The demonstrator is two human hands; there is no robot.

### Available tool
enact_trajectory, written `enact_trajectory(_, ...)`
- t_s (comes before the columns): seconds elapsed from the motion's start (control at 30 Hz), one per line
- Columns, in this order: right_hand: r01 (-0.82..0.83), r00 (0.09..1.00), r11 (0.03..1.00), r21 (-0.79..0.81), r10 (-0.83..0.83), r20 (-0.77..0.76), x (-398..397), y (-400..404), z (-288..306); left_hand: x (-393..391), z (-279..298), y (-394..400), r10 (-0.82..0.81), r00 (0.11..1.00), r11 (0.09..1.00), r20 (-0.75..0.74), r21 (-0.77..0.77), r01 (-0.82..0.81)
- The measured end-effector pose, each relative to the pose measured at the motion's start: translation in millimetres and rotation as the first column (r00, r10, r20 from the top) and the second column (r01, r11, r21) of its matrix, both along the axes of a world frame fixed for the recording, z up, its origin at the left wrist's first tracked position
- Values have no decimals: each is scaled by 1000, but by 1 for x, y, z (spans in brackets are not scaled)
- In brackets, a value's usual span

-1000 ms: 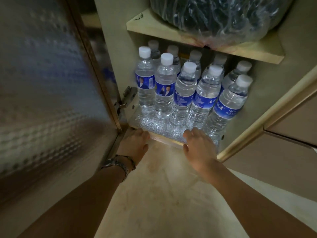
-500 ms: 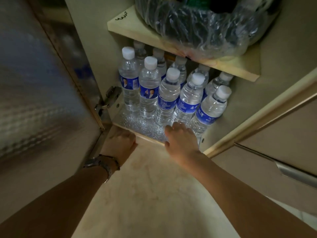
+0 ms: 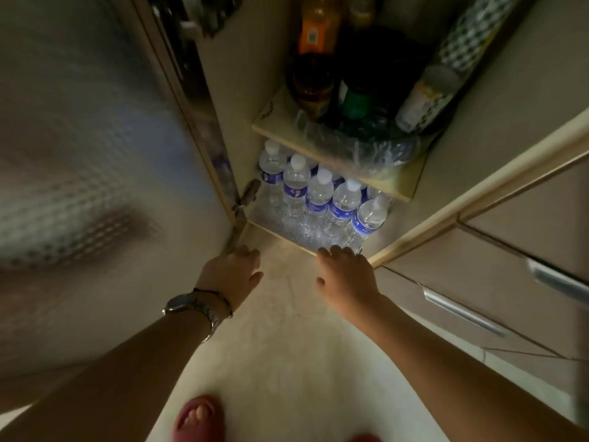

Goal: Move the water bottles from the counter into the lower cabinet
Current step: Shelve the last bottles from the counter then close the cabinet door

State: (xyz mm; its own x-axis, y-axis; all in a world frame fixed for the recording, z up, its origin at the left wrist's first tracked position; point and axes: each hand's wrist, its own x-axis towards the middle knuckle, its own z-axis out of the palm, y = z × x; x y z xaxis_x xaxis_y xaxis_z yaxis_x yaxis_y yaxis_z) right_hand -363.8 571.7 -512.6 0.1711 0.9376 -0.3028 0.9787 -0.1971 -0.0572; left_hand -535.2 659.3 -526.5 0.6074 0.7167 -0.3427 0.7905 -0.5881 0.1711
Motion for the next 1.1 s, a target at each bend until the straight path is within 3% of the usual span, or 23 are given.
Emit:
enact_trajectory(0.53,-11,1000,999,34,12,-26,-18,-49,258,-18,267,-62,143,989,988,34,-56,-141)
enact_trajectory(0.63,-16,993,998,57,22,-115,-15,-63,297,-15,306,-82,191,980,980,59,-65,-187)
enact_trajectory(0.97,-72,976,994,76,86,-202,-51,-68,355,-56,369,-119,303,928,949,218,21,-315)
enact_trajectory(1.1,-74,967,987,140,106,-232,-83,-60,364,-89,379,-107,240,921,951,305,115,-286)
